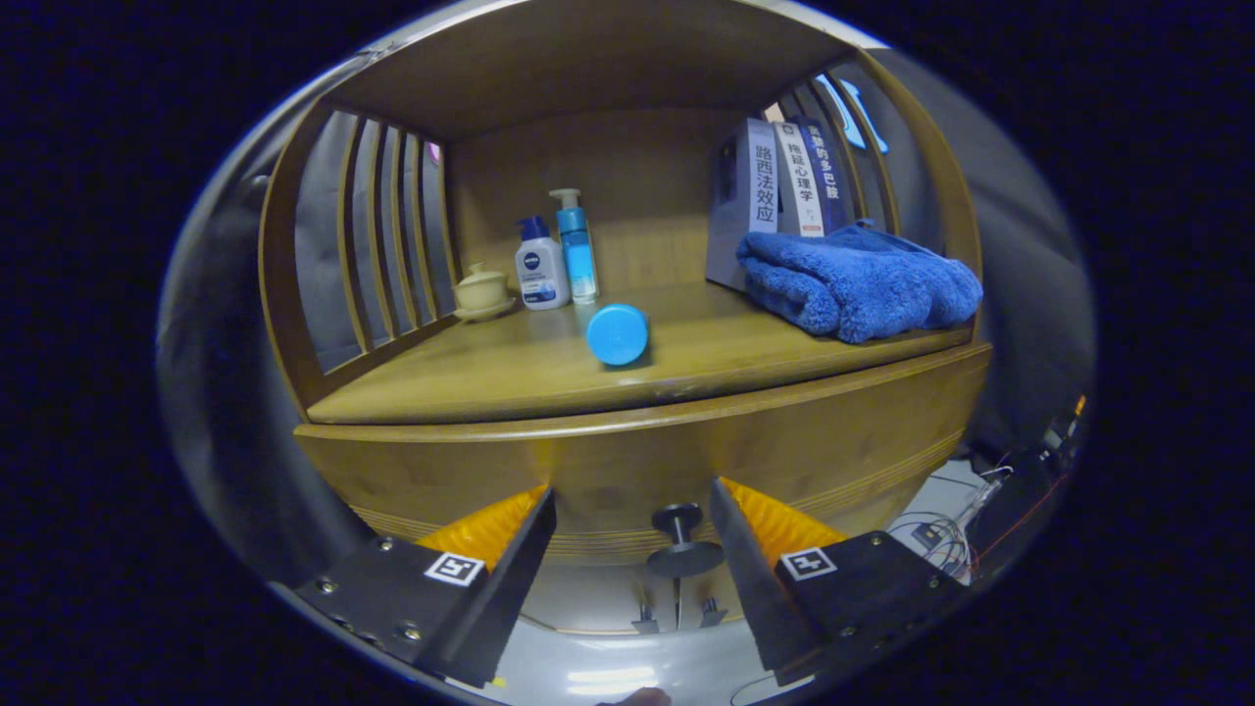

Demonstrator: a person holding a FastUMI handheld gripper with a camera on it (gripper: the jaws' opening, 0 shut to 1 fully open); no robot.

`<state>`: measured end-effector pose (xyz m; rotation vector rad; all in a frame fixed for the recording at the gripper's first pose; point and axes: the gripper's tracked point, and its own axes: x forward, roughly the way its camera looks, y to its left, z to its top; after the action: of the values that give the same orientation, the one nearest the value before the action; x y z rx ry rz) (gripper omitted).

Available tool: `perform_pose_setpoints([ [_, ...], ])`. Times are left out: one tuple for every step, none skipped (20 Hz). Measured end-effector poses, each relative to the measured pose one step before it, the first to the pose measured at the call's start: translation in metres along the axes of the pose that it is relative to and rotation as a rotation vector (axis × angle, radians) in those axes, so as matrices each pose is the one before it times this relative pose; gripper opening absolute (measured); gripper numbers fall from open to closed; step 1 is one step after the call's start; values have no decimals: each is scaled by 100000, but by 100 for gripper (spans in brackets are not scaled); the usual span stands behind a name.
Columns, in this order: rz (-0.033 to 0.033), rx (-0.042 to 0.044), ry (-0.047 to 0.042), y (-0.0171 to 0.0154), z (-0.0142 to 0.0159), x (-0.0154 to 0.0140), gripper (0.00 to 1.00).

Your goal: Pull open the drawer, take out the items inside it, and place them on the countertop above the cabinet.

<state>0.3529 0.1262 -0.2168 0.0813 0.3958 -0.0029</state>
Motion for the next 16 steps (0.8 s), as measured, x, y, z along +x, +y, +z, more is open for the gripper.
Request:
perform_pose_setpoints([
  [61, 99, -28, 23, -18, 113, 94],
  [-19, 187, -153, 31, 38, 149, 94],
  [174, 121, 216, 99, 8, 210, 95],
  [-71, -40, -417, -111, 64, -115, 94],
  [201, 151, 109, 19, -53, 126, 94],
  [189, 443, -93, -14, -90, 3, 94],
  [10, 556, -130, -23, 36, 14, 95],
  [-107, 553, -768, -71, 166, -168, 95],
  [206, 930, -1845, 37, 567, -293, 95],
  [784, 1040, -1781, 105, 577, -301, 95],
  [5, 381, -1058, -135, 617, -498, 95],
  [-647, -489, -55, -480, 425, -577, 95],
  [-584, -886, 940, -469, 206, -749, 95],
  [-92, -836, 1168, -364, 115, -816, 95],
  [-153, -758, 1242, -431, 161, -881, 95],
  [-116, -609, 1510, -469, 61, -954, 95],
])
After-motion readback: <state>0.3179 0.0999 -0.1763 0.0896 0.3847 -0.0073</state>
